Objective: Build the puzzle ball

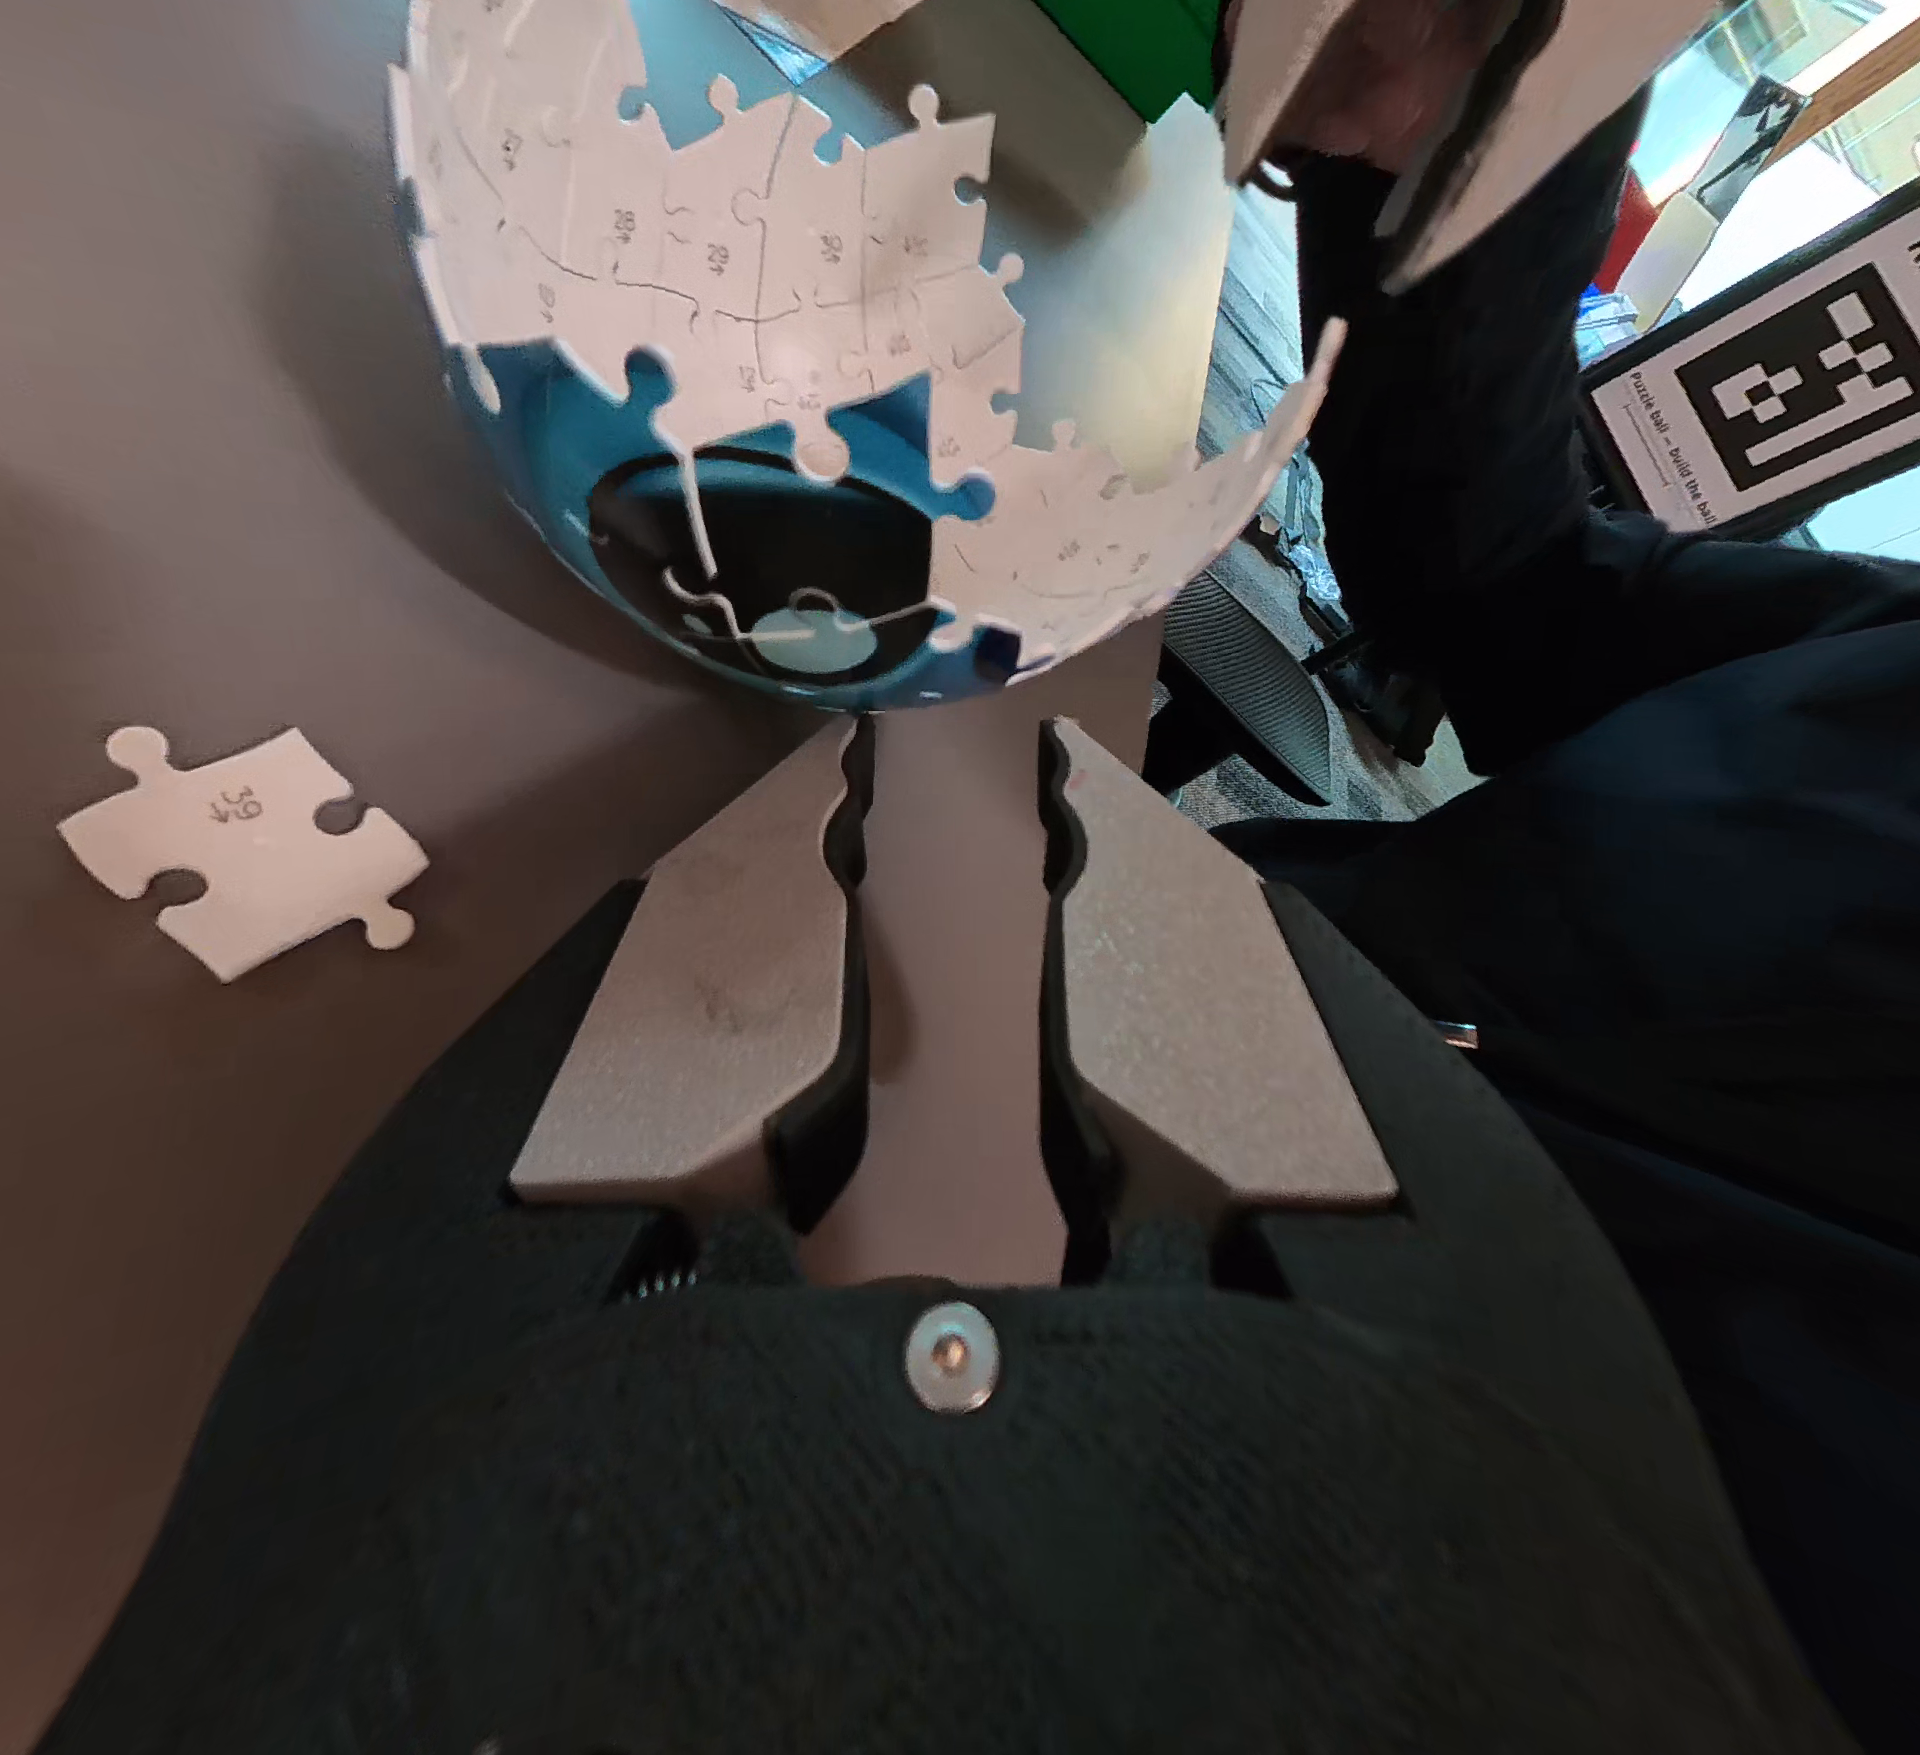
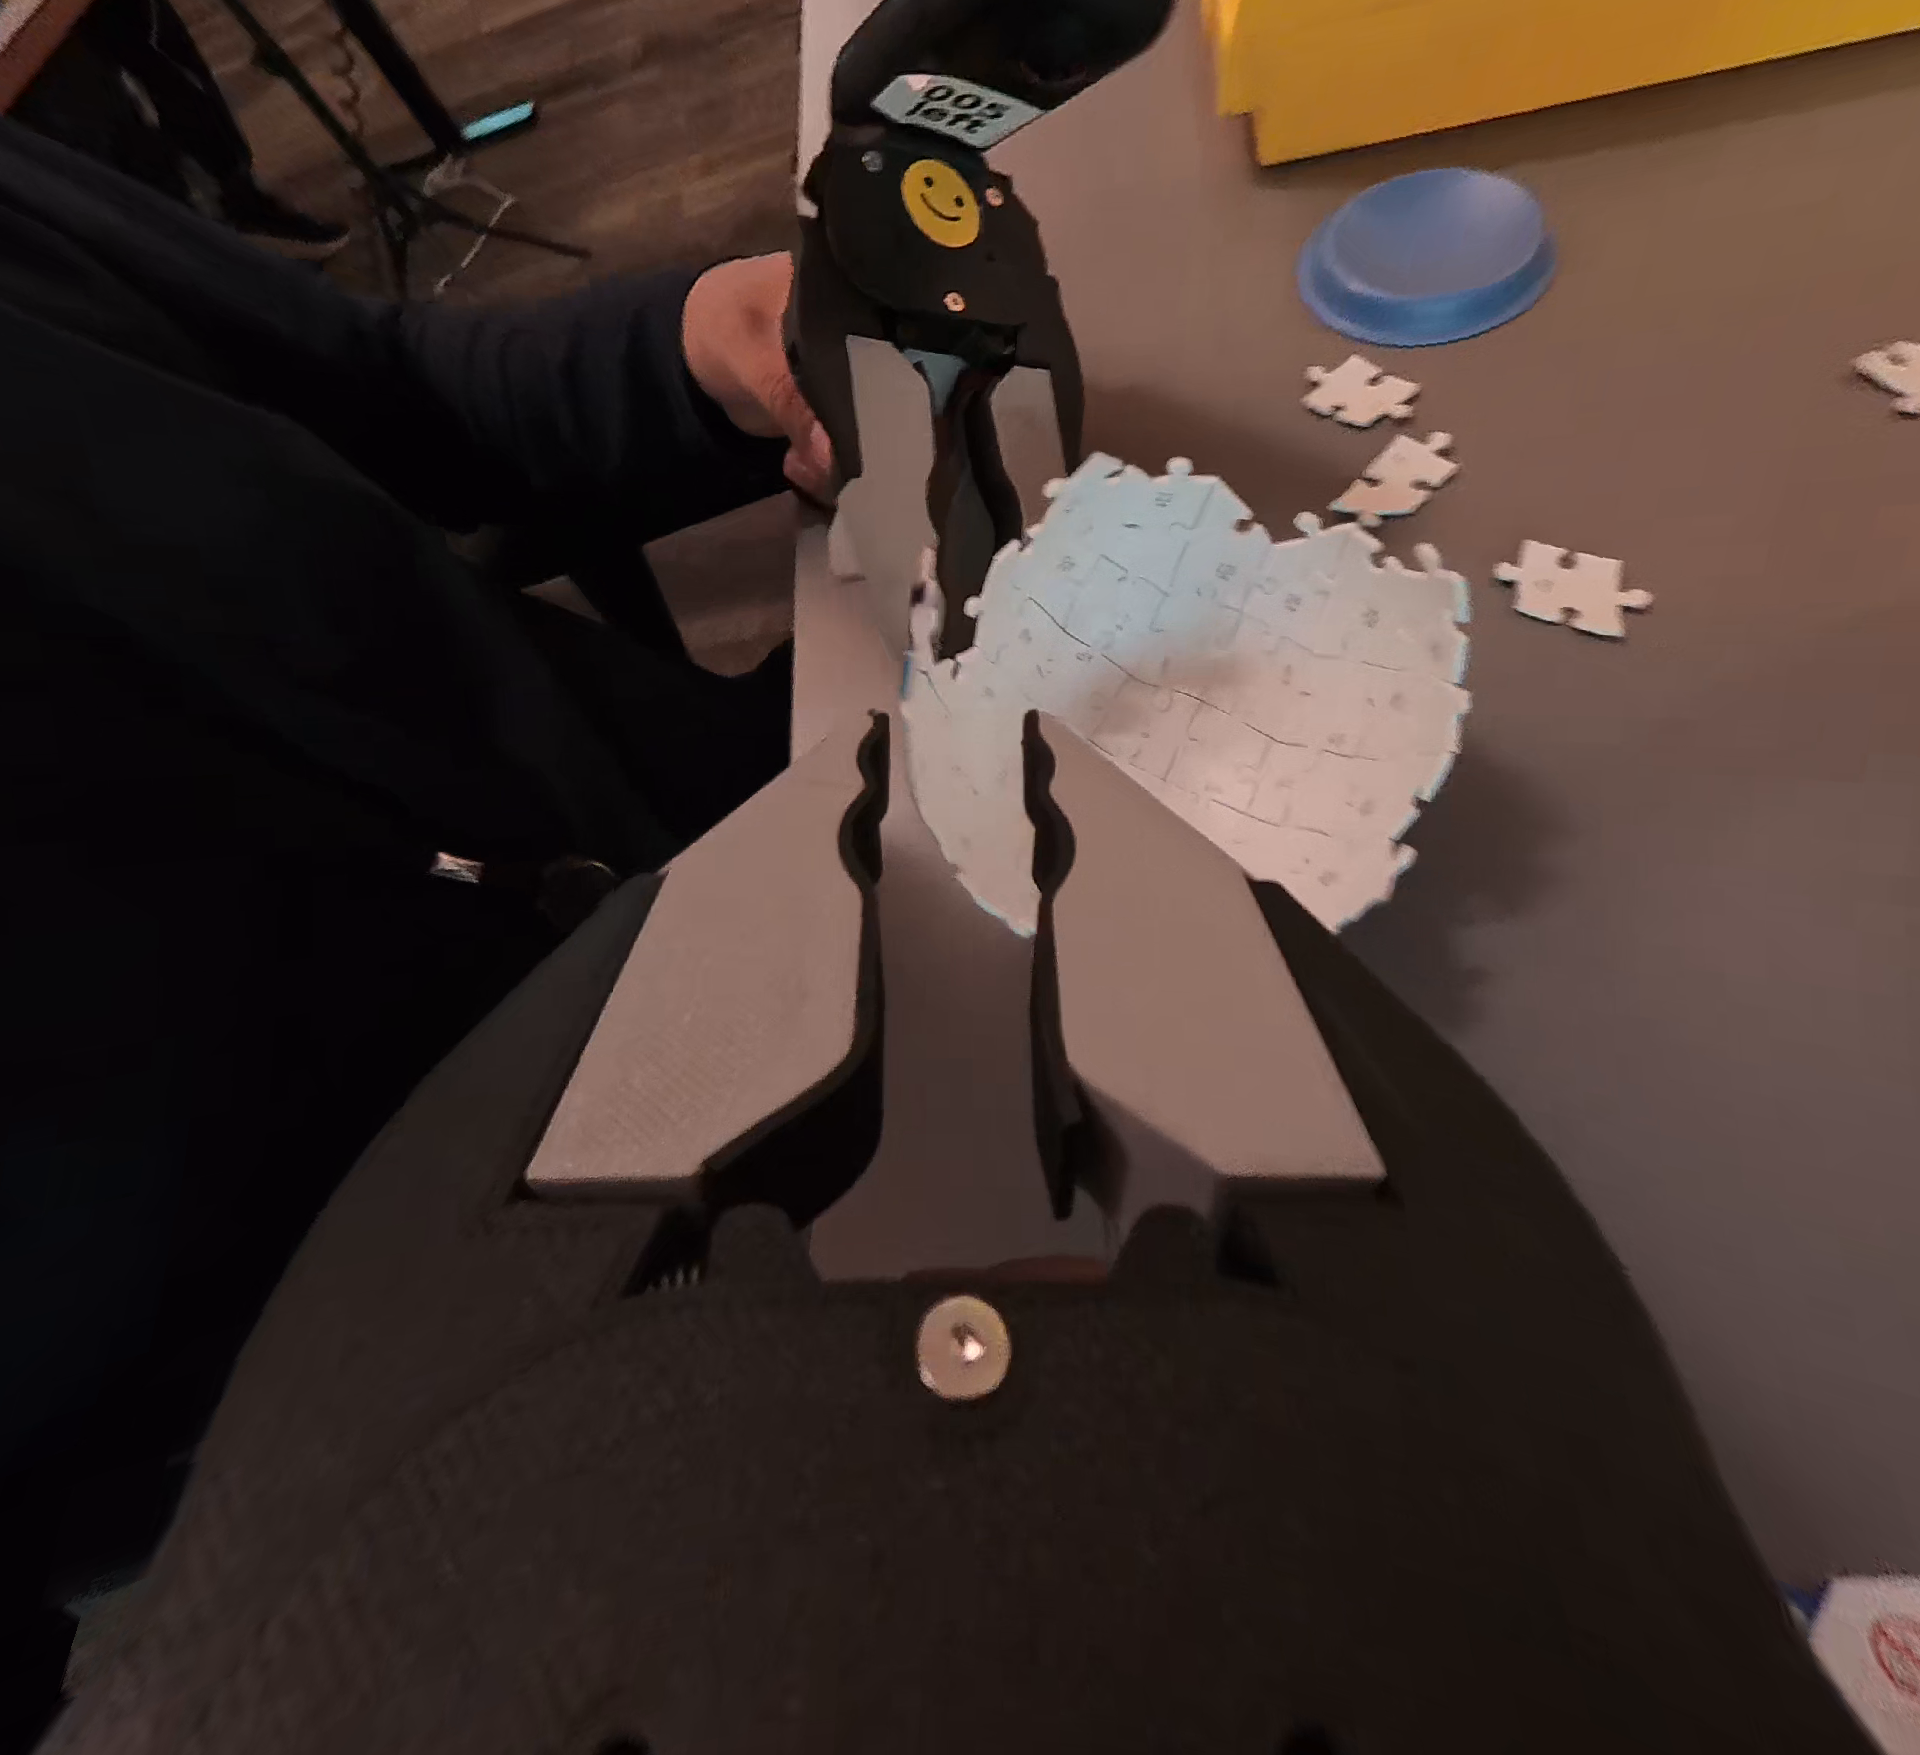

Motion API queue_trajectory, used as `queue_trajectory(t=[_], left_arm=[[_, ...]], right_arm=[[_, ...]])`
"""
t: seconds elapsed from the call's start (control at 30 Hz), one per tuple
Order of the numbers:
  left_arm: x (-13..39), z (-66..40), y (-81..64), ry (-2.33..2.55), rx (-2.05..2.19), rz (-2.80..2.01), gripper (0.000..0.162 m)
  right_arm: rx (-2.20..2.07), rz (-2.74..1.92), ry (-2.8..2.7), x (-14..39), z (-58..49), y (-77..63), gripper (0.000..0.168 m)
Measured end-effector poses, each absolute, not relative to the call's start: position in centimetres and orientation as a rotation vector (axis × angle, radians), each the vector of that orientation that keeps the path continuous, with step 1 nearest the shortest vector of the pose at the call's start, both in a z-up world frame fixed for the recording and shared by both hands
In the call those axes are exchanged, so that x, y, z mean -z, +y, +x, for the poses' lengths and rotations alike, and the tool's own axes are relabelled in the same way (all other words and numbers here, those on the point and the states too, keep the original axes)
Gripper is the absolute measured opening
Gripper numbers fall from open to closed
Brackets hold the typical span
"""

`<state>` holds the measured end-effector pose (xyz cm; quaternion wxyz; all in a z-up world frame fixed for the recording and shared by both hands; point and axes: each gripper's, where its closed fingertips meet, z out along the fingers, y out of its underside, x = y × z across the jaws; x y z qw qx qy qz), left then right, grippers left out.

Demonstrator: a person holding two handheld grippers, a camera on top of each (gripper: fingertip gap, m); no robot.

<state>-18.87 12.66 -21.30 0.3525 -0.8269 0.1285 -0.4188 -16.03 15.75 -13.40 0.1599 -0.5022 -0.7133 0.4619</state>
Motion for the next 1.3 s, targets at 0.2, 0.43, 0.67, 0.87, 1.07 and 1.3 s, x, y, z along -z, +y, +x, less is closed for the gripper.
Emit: queue_trajectory(t=[0.2, 0.43, 0.67, 0.87, 1.07, 1.3], left_arm=[[21.1, -20.1, 13.8, 0.282, 1.058, -2.134, 0.03], [20.8, -21.9, 15.4, 0.224, 1.038, -2.134, 0.031], [20.8, -23.7, 15.8, 0.167, 1.028, -2.135, 0.033], [20.7, -23.9, 16.0, 0.151, 1.031, -2.131, 0.033], [20.5, -24.4, 17.0, 0.15, 1.016, -2.139, 0.033], [19.9, -25.2, 18.4, 0.122, 1.018, -2.117, 0.033]], right_arm=[[-1.218, -1.54, -1.844, 14.6, -14.0, 20.3, 0.024], [-1.242, -1.601, -1.756, 16.1, -11.7, 21.9, 0.025], [-1.267, -1.622, -1.718, 17.0, -11.0, 22.6, 0.025], [-1.308, -1.626, -1.718, 18.0, -12.0, 22.3, 0.027], [-1.347, -1.595, -1.751, 18.5, -12.7, 21.1, 0.029], [-1.377, -1.556, -1.753, 18.8, -12.7, 20.2, 0.028]])
